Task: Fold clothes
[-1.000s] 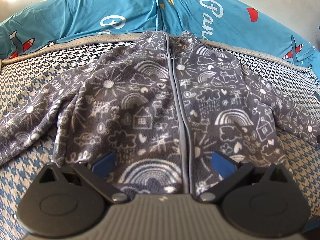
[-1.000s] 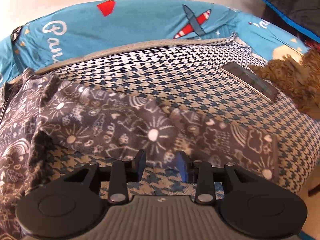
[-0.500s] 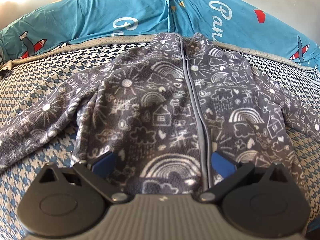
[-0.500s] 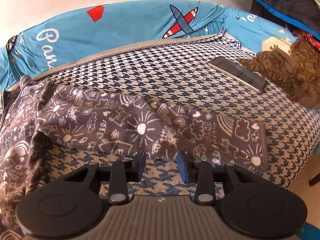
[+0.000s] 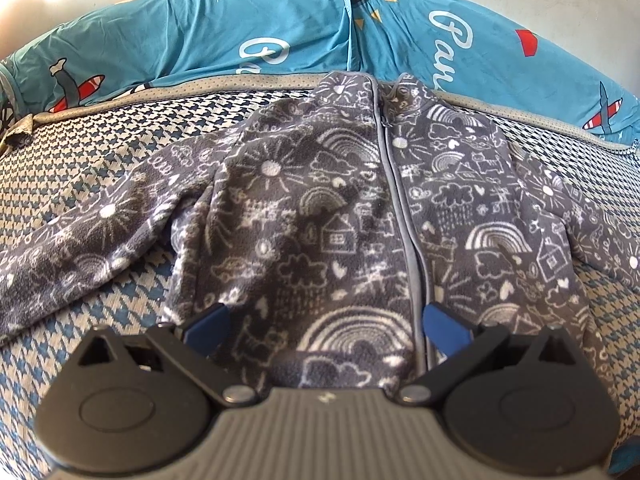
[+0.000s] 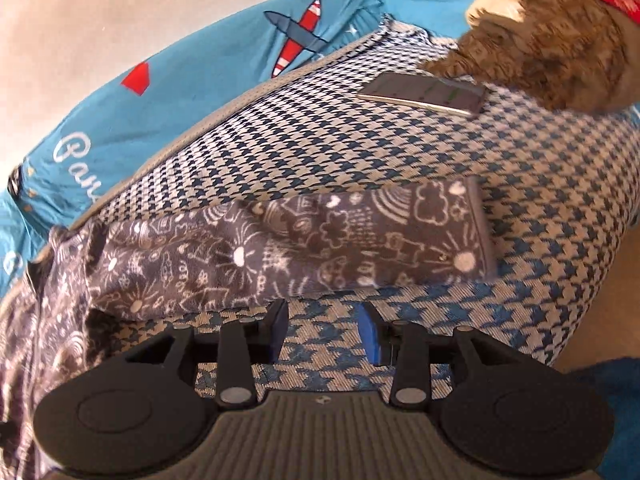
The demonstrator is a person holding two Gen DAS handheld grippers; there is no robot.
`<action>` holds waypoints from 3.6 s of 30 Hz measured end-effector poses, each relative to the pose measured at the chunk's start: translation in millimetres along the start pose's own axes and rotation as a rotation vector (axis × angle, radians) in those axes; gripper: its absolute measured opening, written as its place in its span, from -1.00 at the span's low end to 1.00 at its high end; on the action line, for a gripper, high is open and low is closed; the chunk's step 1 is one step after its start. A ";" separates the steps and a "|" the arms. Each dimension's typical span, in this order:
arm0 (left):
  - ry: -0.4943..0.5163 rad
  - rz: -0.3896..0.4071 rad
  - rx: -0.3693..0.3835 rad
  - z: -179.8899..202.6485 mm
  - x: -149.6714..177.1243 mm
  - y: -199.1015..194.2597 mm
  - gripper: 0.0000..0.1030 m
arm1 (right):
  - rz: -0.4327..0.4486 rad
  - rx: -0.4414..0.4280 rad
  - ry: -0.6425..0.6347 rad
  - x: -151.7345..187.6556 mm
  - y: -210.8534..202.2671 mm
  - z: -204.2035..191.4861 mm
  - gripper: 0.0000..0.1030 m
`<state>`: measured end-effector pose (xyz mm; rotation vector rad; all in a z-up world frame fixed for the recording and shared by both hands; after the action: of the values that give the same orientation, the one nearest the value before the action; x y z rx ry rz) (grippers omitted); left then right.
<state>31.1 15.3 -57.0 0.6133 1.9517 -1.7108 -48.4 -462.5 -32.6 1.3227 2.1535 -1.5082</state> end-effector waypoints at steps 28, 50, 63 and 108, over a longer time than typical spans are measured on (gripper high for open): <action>0.018 0.001 0.007 13.5 0.0 1.7 1.00 | 0.120 -0.038 0.349 -10.0 10.3 49.7 -0.18; 0.037 -0.007 -0.002 16.6 2.7 6.8 1.00 | 0.282 -0.097 0.221 -48.5 34.7 29.6 -0.85; 0.059 -0.028 -0.036 11.2 6.2 15.5 1.00 | 0.197 -0.487 -0.089 -51.1 60.7 -123.4 -0.84; -0.225 -0.024 -0.056 -101.9 3.7 5.5 1.00 | -0.188 -0.573 -0.862 109.2 116.1 -289.2 -0.10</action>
<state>25.8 117.1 -52.1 0.3620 1.8474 -1.6557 65.7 -152.8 -41.0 0.2086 1.8902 -1.0692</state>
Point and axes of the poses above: each gripper's, at about its wrist camera, not at the fingertips, and y roughly the way its jaws point, z to its right, x to its underside, the point moved 6 cm from there along y, roughly the way its jaws point, and after that the axes turned 14 degrees about -x, right-handed, at the moved point
